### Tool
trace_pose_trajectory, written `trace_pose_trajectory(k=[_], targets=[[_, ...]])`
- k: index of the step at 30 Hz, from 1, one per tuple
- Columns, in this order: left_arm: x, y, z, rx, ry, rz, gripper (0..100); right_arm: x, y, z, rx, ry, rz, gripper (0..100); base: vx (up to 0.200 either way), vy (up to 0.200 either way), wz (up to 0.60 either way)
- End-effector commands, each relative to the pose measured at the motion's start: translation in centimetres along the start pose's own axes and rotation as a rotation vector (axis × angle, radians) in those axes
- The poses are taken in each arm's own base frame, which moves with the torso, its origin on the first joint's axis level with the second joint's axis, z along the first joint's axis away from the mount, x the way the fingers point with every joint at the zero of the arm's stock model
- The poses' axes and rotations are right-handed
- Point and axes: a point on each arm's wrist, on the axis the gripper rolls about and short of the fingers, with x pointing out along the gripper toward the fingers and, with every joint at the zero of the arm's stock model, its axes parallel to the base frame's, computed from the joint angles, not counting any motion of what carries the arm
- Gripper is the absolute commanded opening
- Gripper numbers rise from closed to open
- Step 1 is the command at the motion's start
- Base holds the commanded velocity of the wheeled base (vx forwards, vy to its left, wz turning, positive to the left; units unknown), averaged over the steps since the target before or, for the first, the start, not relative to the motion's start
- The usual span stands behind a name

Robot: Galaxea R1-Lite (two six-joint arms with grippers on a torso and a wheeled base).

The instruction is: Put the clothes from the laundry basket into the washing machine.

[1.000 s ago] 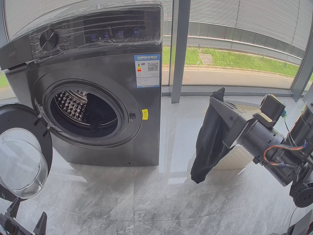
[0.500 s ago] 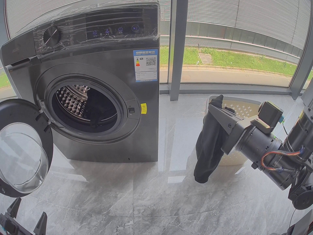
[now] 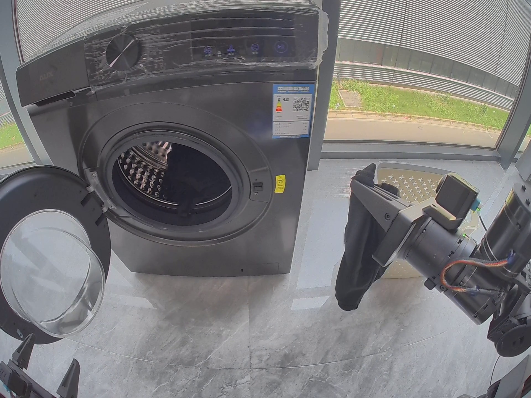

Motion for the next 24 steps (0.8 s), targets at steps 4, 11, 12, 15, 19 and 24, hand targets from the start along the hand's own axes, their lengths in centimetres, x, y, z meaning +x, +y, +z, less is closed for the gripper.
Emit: trace_pose_trajectory(k=[4, 11, 12, 15, 19, 24], targets=[[0.02, -0.01, -0.53, 0.0, 0.001, 0.0, 100, -0.69, 0.65, -1.19, -0.001, 0.04, 0.035, 0, 0.0, 0.0, 0.0], [0.02, -0.01, -0.53, 0.001, 0.001, 0.0, 100, -0.6, 0.78, -1.12, 0.002, 0.028, 0.046, 0, -0.086, 0.0, 0.0], [0.02, -0.01, -0.53, 0.001, 0.001, 0.0, 100, -0.59, 0.75, -1.11, 0.002, 0.028, 0.046, 0, -0.2, 0.0, 0.0], [0.02, -0.01, -0.53, 0.001, 0.001, 0.0, 100, -0.41, 0.61, -1.03, 0.001, 0.023, 0.038, 0, -0.2, 0.0, 0.0], [0.02, -0.01, -0.53, 0.0, 0.001, 0.0, 100, -0.33, 0.52, -1.14, -0.001, 0.027, 0.034, 0, -0.1, 0.0, 0.0], [0.02, -0.01, -0.53, 0.0, 0.001, 0.0, 100, -0.33, 0.53, -1.13, 0.0, 0.025, 0.034, 0, 0.0, 0.0, 0.0]])
